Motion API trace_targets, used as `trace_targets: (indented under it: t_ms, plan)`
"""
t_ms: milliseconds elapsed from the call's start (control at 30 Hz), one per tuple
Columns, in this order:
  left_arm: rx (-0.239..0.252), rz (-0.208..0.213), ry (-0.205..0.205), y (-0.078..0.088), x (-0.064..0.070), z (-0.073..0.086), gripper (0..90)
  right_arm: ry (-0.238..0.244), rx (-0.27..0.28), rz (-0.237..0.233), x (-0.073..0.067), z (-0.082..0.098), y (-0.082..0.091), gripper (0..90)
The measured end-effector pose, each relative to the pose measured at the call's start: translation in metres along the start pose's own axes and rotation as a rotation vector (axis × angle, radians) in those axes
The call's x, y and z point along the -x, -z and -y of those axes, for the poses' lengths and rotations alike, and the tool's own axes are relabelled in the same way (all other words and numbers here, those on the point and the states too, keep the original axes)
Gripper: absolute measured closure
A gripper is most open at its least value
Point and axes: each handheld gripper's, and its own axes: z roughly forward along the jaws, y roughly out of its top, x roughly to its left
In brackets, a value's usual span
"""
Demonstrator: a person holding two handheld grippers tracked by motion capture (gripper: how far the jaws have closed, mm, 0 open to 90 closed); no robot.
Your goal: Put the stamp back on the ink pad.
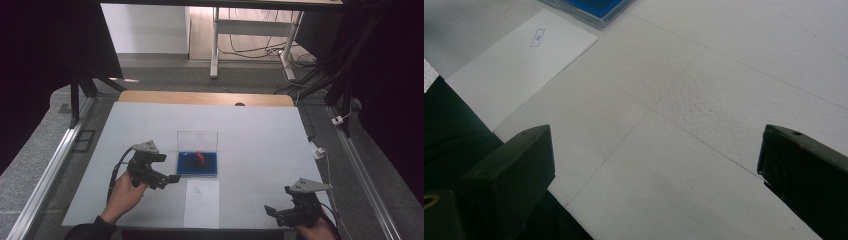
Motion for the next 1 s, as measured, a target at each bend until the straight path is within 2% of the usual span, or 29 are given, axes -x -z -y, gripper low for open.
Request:
trace_targets:
  t_ms: [133,400,600,767,900,1000]
  plan:
    - [0.02,-0.014,-0.003,0.012,0.004,0.008,0.0,-0.001,0.0,0.002,0.0,0.0,0.0,1.7]
    - [0.089,-0.08,0.006,0.039,0.009,0.026,0.0,-0.007,0.003,0.001,0.001,0.0,0.0,1.7]
    - [0.103,-0.13,0.02,0.059,0.013,0.047,0.0,-0.016,0.0,0.0,0.002,0.0,0.0,1.7]
    - [0.111,-0.158,0.049,0.07,0.014,0.065,0.0,-0.016,-0.002,0.0,0.002,0.0,0.0,1.7]
    - [0.1,-0.172,0.071,0.076,0.014,0.078,0.0,-0.015,-0.001,0.0,0.002,0.0,0.0,1.7]
    - [0.084,-0.197,0.08,0.08,0.015,0.087,0.0,-0.014,-0.002,0.001,0.002,0.0,0.0,1.7]
